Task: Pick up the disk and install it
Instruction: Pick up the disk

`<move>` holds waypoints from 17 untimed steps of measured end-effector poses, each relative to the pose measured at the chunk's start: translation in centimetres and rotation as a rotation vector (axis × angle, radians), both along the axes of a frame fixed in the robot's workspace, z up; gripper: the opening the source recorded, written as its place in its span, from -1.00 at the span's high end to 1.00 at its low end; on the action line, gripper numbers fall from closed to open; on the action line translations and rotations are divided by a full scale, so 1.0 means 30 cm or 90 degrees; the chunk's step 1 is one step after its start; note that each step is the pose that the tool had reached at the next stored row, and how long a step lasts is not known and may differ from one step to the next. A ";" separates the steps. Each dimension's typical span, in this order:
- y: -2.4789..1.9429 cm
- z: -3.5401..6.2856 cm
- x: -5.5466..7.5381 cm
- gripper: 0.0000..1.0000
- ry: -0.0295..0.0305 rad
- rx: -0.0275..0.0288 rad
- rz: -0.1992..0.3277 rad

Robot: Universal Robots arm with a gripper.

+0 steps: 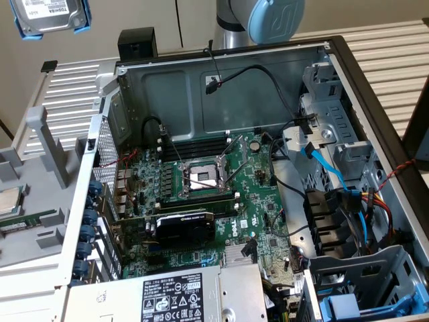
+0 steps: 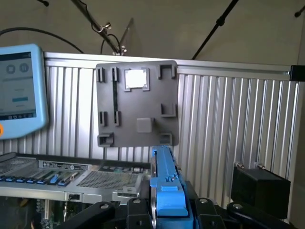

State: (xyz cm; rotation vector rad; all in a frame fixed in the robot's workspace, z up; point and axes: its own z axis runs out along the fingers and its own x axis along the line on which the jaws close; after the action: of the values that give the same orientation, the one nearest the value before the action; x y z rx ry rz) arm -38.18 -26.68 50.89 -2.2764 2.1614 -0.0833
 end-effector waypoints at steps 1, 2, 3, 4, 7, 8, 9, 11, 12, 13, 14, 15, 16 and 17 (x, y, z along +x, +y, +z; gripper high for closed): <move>-0.007 0.003 0.008 0.25 0.0000 0.0004 0.000; -0.014 0.006 0.016 0.25 -0.0001 0.0008 0.000; -0.021 0.009 0.022 0.25 -0.0001 0.0010 0.000; -0.029 0.011 0.028 0.25 -0.0002 0.0012 0.000; -0.053 0.017 0.044 0.25 -0.0001 0.0016 0.000; -0.061 0.019 0.049 0.25 0.0000 0.0017 0.000; -0.068 0.020 0.054 0.25 -0.0001 0.0018 0.000; -0.085 0.023 0.064 0.25 -0.0001 0.0021 0.000; -0.093 0.024 0.070 0.25 -0.0001 0.0024 0.000; -0.101 0.025 0.075 0.25 -0.0001 0.0026 0.000; -0.109 0.026 0.081 0.25 0.0000 0.0028 0.000; -0.116 0.028 0.087 0.25 0.0001 0.0031 0.000; -0.124 0.028 0.094 0.25 0.0000 0.0036 0.000; -0.131 0.029 0.103 0.25 -0.0001 0.0040 0.000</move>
State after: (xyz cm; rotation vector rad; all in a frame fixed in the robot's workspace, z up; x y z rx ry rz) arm -35.11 -30.61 51.76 -2.2731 2.1583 -0.0766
